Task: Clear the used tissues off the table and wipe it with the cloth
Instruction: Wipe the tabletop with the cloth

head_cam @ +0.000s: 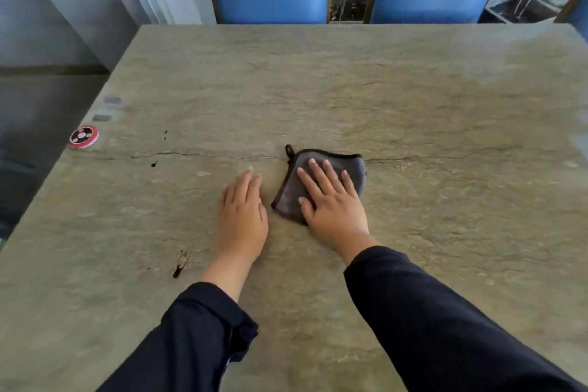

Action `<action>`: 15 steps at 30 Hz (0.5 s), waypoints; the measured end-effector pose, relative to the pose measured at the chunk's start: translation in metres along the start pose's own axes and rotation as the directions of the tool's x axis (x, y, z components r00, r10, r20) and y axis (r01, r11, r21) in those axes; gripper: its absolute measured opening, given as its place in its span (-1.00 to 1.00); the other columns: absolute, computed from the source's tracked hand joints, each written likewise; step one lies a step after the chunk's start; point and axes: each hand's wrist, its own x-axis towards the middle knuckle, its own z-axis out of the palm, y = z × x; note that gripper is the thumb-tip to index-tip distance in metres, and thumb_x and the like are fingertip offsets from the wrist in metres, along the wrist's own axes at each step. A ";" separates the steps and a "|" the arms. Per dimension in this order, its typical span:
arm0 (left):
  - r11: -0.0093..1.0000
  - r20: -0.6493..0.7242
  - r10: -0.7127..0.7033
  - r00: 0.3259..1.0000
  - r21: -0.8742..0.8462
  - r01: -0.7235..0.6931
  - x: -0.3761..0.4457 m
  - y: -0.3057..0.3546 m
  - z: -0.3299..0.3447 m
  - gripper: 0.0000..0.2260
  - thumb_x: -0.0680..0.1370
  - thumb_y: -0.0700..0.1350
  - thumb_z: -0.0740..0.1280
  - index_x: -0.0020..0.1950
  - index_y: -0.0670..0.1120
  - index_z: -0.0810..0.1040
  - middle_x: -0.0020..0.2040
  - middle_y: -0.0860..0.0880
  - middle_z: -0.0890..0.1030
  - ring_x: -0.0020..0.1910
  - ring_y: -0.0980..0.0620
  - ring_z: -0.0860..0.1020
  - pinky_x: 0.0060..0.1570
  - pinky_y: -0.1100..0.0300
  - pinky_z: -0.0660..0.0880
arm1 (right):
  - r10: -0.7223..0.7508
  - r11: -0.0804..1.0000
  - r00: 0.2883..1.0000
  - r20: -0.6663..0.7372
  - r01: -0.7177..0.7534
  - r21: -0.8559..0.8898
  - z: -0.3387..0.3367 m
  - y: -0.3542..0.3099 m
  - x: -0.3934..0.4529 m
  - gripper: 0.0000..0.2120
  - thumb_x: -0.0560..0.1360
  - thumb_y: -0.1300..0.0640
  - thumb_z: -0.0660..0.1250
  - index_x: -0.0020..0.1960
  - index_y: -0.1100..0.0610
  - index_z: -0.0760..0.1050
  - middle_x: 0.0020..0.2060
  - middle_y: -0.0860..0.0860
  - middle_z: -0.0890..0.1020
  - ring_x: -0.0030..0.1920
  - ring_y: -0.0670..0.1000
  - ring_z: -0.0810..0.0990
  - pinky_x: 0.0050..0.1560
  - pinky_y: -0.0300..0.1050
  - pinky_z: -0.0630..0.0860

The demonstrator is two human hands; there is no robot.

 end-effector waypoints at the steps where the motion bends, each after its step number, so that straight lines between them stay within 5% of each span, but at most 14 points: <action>1: 1.000 0.033 -0.013 0.999 0.002 0.013 0.010 0.001 0.005 -0.55 0.62 -0.11 0.01 0.51 -0.15 0.19 0.55 -0.10 0.15 0.52 -0.07 0.13 0.50 -0.01 0.05 | 0.100 0.995 0.995 -0.012 -0.100 0.008 -0.002 0.006 0.014 -0.45 0.60 -0.13 -0.09 0.56 -0.07 -0.08 0.56 -0.06 -0.08 0.55 0.00 -0.19 0.51 0.06 -0.25; 4: 0.993 0.076 -0.104 0.992 0.058 0.099 0.024 -0.002 0.022 -0.48 0.64 0.04 -0.16 0.56 -0.15 -0.08 0.58 -0.07 -0.11 0.55 -0.01 -0.12 0.51 0.06 -0.16 | 0.343 0.939 0.939 -0.031 -0.342 0.025 -0.005 0.011 0.066 -0.43 0.60 -0.11 -0.10 0.57 0.00 -0.10 0.56 0.03 -0.12 0.54 0.10 -0.22 0.49 0.15 -0.27; 7: 0.987 -0.004 -0.106 0.994 0.117 0.106 0.019 -0.001 0.028 -0.44 0.59 0.05 -0.25 0.55 -0.15 -0.04 0.57 -0.07 -0.06 0.55 0.01 -0.10 0.51 0.04 -0.14 | 0.412 0.911 0.911 -0.017 -0.411 0.030 -0.003 0.002 0.109 -0.40 0.60 -0.12 -0.13 0.56 0.08 -0.14 0.55 0.09 -0.16 0.53 0.17 -0.25 0.46 0.22 -0.28; 12: 0.984 -0.044 -0.146 0.988 0.092 0.150 0.020 -0.002 0.029 -0.44 0.58 0.01 -0.19 0.54 -0.20 0.03 0.57 -0.12 0.02 0.55 -0.04 -0.01 0.51 0.02 -0.03 | 0.082 0.997 0.996 0.022 -0.082 -0.004 0.001 -0.033 0.129 -0.43 0.61 -0.12 -0.15 0.56 0.02 -0.16 0.56 0.01 -0.16 0.53 0.08 -0.27 0.49 0.16 -0.29; 15: 0.978 -0.023 -0.201 0.979 0.051 0.202 0.018 -0.005 0.028 -0.41 0.54 -0.01 -0.16 0.53 -0.24 0.08 0.56 -0.17 0.04 0.55 -0.09 0.00 0.51 -0.01 0.00 | -0.157 0.988 0.987 0.044 0.157 -0.009 0.000 -0.025 0.104 -0.44 0.60 -0.16 -0.11 0.56 -0.06 -0.12 0.56 -0.07 -0.13 0.54 0.00 -0.25 0.51 0.07 -0.28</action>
